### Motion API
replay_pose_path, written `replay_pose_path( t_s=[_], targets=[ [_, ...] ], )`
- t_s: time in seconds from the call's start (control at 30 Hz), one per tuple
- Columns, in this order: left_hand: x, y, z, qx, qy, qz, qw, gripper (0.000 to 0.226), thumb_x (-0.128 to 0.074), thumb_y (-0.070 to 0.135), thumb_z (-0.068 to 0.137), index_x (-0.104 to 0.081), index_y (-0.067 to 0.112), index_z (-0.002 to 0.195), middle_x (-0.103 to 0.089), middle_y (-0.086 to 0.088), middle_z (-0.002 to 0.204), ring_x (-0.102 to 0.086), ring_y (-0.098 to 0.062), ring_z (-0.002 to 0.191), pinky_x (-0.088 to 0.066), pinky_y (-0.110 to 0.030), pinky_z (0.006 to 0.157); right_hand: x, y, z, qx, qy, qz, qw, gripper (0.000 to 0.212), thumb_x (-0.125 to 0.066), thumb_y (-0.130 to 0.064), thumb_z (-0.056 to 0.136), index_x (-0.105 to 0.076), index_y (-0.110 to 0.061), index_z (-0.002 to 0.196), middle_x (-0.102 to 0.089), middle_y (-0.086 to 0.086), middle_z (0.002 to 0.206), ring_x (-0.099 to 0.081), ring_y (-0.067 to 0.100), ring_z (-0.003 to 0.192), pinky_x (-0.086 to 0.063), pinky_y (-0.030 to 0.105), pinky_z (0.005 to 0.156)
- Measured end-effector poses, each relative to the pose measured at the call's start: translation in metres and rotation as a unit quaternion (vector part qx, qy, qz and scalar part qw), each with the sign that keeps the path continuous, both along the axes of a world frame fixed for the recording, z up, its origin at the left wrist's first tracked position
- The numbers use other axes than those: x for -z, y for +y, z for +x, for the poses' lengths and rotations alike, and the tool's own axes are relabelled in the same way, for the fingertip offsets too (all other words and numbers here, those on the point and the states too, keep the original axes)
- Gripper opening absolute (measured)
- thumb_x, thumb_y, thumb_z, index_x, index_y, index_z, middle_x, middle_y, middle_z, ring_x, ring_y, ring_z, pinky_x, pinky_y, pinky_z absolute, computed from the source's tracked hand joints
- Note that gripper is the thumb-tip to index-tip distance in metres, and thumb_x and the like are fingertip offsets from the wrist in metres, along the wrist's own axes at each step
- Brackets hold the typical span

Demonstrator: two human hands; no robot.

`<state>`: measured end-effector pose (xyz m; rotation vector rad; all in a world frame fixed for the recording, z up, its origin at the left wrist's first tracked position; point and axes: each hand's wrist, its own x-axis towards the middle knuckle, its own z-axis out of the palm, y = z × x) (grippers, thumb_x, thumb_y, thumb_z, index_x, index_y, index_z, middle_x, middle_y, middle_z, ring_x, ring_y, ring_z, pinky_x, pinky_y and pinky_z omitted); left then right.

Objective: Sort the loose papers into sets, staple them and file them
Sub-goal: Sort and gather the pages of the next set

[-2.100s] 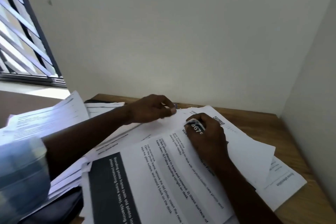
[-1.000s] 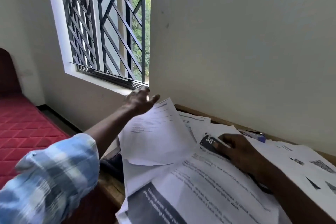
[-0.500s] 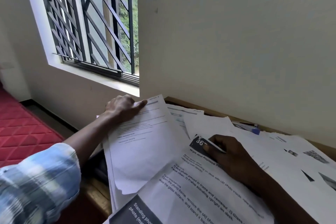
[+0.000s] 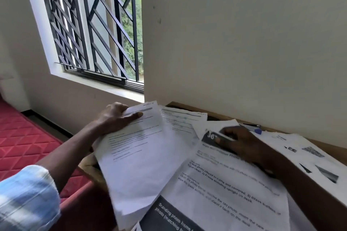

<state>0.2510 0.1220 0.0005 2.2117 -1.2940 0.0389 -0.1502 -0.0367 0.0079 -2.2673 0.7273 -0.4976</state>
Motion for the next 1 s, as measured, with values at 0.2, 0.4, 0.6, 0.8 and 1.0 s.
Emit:
replay_pose_path(
  t_s=[0.2,0.4,0.6,0.8,1.0],
  targets=[
    [-0.015,0.056,0.031,-0.01,-0.057,0.025,0.998,0.079,-0.045,0.102,0.061,-0.069,0.027,0.072,-0.065,0.011,0.075,-0.062,-0.011,0.072,-0.048,-0.031,0.065,-0.062,-0.022,0.062,-0.054,0.042,-0.112,0.991,0.026,-0.069,-0.038,0.098,-0.073,-0.014,0.09,-0.073,0.015,0.088,-0.062,0.015,0.074,-0.045,0.032,0.067],
    [-0.011,0.08,0.055,-0.014,-0.116,0.034,0.993,0.062,-0.051,0.093,0.072,-0.062,0.032,0.074,-0.061,0.014,0.079,-0.063,-0.018,0.08,-0.052,-0.037,0.074,-0.062,-0.041,0.152,0.045,0.191,-0.324,0.926,0.015,-0.049,-0.037,0.103,-0.057,-0.025,0.11,-0.068,0.003,0.114,-0.062,0.03,0.108,-0.038,0.04,0.092],
    [0.008,0.09,0.064,0.017,-0.08,-0.001,0.997,0.069,-0.049,0.097,0.065,-0.066,0.031,0.075,-0.065,0.016,0.072,-0.061,0.002,0.071,-0.05,-0.032,0.067,-0.025,-0.043,0.213,0.084,0.179,-0.255,0.946,0.025,-0.04,-0.028,0.105,-0.05,-0.023,0.128,-0.063,0.007,0.133,-0.056,0.031,0.123,-0.029,0.046,0.105],
    [0.005,0.103,0.06,0.058,-0.025,-0.036,0.997,0.072,-0.057,0.097,0.064,-0.074,0.029,0.084,-0.072,0.018,0.077,-0.067,0.004,0.074,-0.055,-0.031,0.07,0.022,-0.036,0.232,0.129,0.194,-0.32,0.918,0.034,-0.048,-0.035,0.101,-0.053,-0.029,0.134,-0.056,0.007,0.131,-0.052,0.032,0.124,-0.034,0.05,0.107],
    [-0.029,0.116,0.056,0.06,-0.055,-0.03,0.996,0.068,-0.066,0.085,0.071,-0.071,0.017,0.077,-0.071,0.006,0.07,-0.065,-0.008,0.065,-0.053,-0.035,0.064,0.01,-0.01,0.212,0.124,0.092,-0.356,0.922,0.032,-0.047,-0.048,0.102,-0.063,-0.028,0.12,-0.057,0.004,0.121,-0.055,0.028,0.115,-0.038,0.045,0.1]
  ],
)
